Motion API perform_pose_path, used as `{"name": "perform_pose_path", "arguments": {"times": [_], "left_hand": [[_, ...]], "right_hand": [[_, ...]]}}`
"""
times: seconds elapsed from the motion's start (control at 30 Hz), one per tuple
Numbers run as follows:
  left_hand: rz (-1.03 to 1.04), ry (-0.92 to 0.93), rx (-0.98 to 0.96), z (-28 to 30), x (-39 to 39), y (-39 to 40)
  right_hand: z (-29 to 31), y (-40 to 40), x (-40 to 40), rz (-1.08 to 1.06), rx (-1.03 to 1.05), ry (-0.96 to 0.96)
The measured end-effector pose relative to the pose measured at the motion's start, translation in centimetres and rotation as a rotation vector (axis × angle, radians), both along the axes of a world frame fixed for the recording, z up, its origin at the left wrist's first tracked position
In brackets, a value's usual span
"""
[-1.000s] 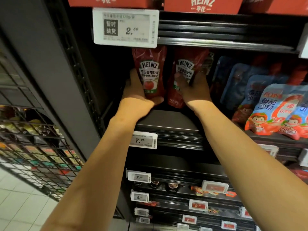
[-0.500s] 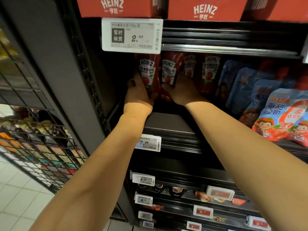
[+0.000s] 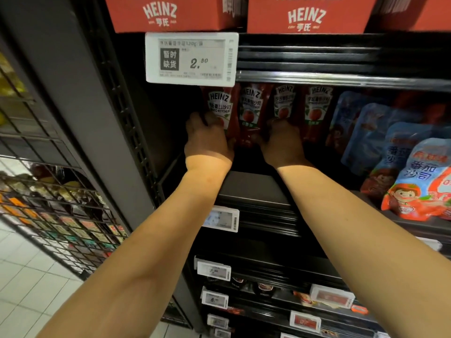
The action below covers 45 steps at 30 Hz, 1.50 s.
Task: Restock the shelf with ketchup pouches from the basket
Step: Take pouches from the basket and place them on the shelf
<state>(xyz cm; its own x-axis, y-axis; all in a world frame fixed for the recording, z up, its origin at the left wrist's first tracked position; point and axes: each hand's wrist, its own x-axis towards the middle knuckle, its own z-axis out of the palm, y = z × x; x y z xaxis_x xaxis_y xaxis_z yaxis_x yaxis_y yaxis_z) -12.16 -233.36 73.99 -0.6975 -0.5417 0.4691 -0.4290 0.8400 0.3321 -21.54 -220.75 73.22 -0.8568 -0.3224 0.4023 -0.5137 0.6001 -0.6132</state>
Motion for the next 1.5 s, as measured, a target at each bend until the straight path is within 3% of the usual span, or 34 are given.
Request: {"name": "perform_pose_path", "arguments": {"times": [0.43, 0.6, 1.0, 1.17, 1.33, 1.5], "left_hand": [[-0.038, 0.029, 0.119, -0.7, -1.4, -1.7], [-0.047, 0.04, 0.141, -0.8, -1.3, -1.9], [-0.028, 0.033, 0.133, -0.9, -1.7, -2.1], [-0.012, 0.042, 0.149, -0.9, -1.4, -2.0], [-0.031, -0.033, 0.151, -1.1, -1.4, -2.2], [-0.049, -0.021, 0.136, -1.1, -1.5, -1.9]], "right_hand": [[0.0, -0.3, -0.3, 0.037, -0.043, -0.087], [1.4, -1.1, 0.2, -0.018, -0.239, 0.083], [1.8, -2.1, -0.3, 0.011, -0.314, 0.03], [0.8, -0.5, 0.5, -0.035, -0.235, 0.05], [-0.8, -0.2, 0.0, -0.032, 0.043, 0.021], [-0.7, -0.7, -0.4, -0.031, -0.007, -0.018]]}}
